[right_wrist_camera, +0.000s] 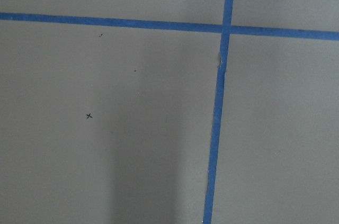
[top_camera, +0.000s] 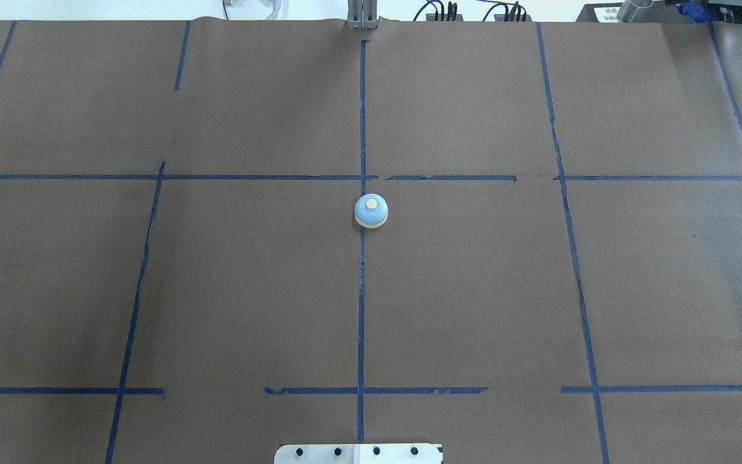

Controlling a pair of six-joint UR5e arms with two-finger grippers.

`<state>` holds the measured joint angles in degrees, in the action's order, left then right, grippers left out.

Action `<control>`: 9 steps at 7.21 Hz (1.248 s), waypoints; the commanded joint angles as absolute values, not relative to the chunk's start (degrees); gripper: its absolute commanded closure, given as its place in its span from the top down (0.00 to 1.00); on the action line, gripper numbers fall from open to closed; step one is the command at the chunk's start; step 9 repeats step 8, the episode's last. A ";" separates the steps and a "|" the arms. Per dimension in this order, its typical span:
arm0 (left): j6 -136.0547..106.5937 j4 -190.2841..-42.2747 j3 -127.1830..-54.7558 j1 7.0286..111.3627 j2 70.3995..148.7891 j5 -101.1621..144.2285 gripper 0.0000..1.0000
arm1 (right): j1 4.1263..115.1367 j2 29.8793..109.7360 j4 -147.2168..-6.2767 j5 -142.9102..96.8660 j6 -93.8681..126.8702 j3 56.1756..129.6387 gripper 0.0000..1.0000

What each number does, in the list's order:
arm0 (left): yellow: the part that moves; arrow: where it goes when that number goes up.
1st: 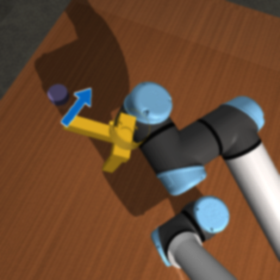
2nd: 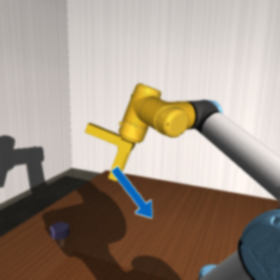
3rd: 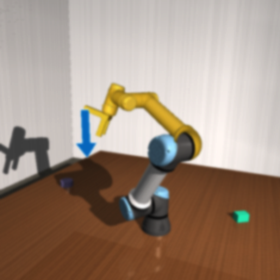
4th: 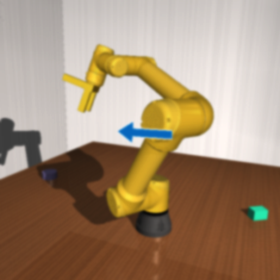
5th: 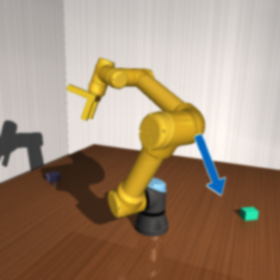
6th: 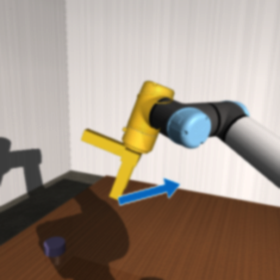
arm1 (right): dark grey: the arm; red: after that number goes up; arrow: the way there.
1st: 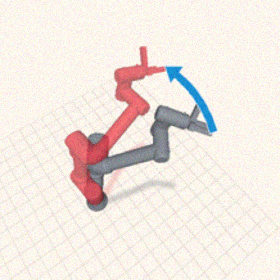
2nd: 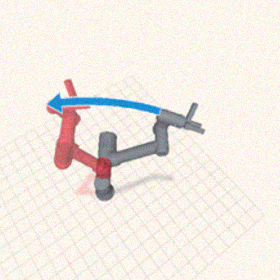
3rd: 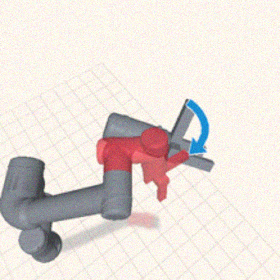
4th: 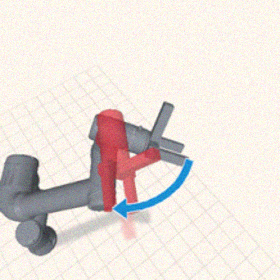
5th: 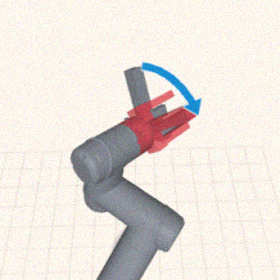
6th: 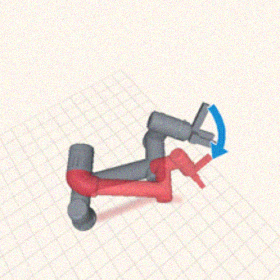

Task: Place and press bell with both arms

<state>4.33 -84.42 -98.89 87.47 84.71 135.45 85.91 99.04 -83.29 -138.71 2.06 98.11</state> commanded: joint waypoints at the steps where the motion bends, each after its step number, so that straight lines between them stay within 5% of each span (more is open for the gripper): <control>1: 4.39 -84.46 -98.62 87.45 84.46 135.62 1.00 | 85.44 97.91 -83.85 -137.29 1.93 99.65 1.00; 9: 4.13 -84.38 -99.05 87.36 84.81 135.61 1.00 | 88.59 95.18 -101.34 -135.35 -8.44 102.92 1.00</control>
